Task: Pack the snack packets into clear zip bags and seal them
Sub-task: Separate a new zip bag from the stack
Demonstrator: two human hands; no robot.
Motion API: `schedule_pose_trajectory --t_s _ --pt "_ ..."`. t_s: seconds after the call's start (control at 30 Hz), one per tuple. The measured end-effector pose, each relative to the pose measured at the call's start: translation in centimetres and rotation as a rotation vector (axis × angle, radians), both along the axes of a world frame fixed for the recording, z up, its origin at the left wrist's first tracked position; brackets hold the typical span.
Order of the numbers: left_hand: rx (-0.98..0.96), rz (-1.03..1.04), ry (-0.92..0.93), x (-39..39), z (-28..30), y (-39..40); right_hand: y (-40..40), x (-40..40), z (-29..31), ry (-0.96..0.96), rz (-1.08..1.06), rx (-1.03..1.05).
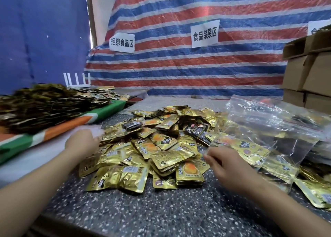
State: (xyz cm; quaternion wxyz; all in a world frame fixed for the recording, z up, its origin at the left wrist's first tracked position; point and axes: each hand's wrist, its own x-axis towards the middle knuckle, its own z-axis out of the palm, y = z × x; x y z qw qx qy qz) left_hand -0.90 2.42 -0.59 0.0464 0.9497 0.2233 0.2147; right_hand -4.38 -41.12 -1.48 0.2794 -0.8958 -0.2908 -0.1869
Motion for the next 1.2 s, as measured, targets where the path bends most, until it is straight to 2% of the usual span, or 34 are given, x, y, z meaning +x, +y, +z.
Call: schedule_pose_trajectory --t_s 0.1,0.2,0.37,0.53,0.63,0.77,0.9,0.97,1.1,1.2 --pt "0.021 0.047 0.164 0.5 -1.0 1.9 0.1 0.0 0.1 0.002 0.005 -0.018" --pt "0.024 0.080 0.200 0.7 -1.4 2.2 0.1 -0.2 0.2 0.006 0.008 -0.033" --pt "0.068 0.086 0.152 0.4 -1.0 1.4 0.0 -0.4 0.4 0.016 0.017 -0.043" --pt "0.040 0.103 -0.062 0.1 0.5 0.7 0.0 -0.6 0.5 0.012 0.028 -0.030" --pt "0.002 0.013 -0.152 0.4 2.0 -1.8 0.0 -0.6 0.6 0.014 0.026 -0.031" --pt "-0.223 -0.206 -0.250 0.8 3.9 -7.8 0.1 -0.7 0.5 0.043 0.020 -0.013" --pt "-0.804 -0.507 -0.277 -0.7 4.4 -16.2 0.2 -0.7 0.3 0.105 0.007 0.060" --pt "-0.988 -0.641 -0.232 -1.5 4.2 -20.2 0.4 -0.6 0.2 0.157 -0.032 0.154" --pt "-1.114 -0.844 -0.113 -2.9 3.1 -25.4 0.8 0.0 0.5 0.350 -0.137 0.500" --pt "-1.047 -0.942 -0.064 -3.4 2.1 -26.5 0.4 0.5 1.2 0.601 -0.173 0.820"
